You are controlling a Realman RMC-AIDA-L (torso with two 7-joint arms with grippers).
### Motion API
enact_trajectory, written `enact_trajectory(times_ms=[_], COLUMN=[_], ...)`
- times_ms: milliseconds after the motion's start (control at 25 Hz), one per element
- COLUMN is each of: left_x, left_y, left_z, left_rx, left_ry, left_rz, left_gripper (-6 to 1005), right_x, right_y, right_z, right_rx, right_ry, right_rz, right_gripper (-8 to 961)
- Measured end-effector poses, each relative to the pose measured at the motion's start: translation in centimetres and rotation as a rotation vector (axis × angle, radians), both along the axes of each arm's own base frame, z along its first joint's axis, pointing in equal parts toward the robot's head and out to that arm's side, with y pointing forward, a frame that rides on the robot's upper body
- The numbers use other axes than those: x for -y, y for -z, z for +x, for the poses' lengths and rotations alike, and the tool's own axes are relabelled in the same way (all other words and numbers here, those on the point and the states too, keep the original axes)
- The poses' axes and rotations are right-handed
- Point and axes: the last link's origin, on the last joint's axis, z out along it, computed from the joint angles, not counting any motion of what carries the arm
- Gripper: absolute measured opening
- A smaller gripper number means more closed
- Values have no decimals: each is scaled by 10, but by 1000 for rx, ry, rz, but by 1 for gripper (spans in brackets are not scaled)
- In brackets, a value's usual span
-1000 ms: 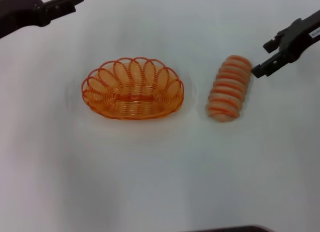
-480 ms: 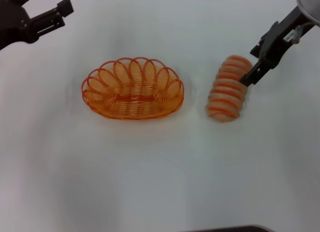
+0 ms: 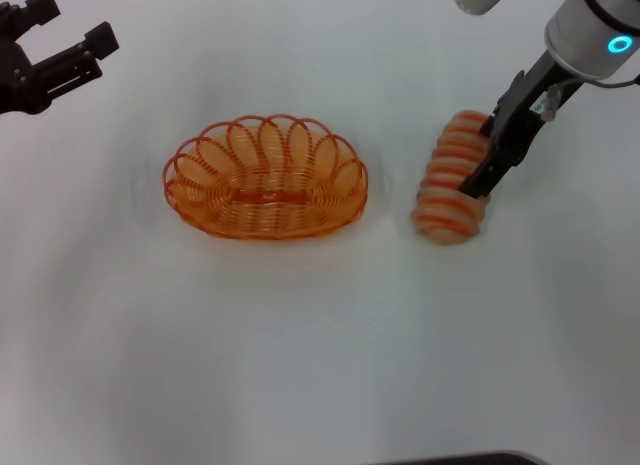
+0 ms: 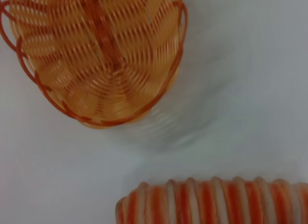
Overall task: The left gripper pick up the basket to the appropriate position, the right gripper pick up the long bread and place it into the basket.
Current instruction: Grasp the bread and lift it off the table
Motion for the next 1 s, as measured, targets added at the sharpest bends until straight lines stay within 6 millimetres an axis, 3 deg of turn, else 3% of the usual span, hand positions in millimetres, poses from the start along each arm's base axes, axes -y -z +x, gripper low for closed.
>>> enact_trajectory(times_ms=[1000], left_x=[-5], left_y=[7], left_z=[5], left_rx=[-5], left_ry=[22], left_rz=[-18], left_gripper=[913], right_x=[-3], right_y=[25], right_z=[9], right_rx=[18], right_ry=[17], right_rz=[-1], right_gripper=[955])
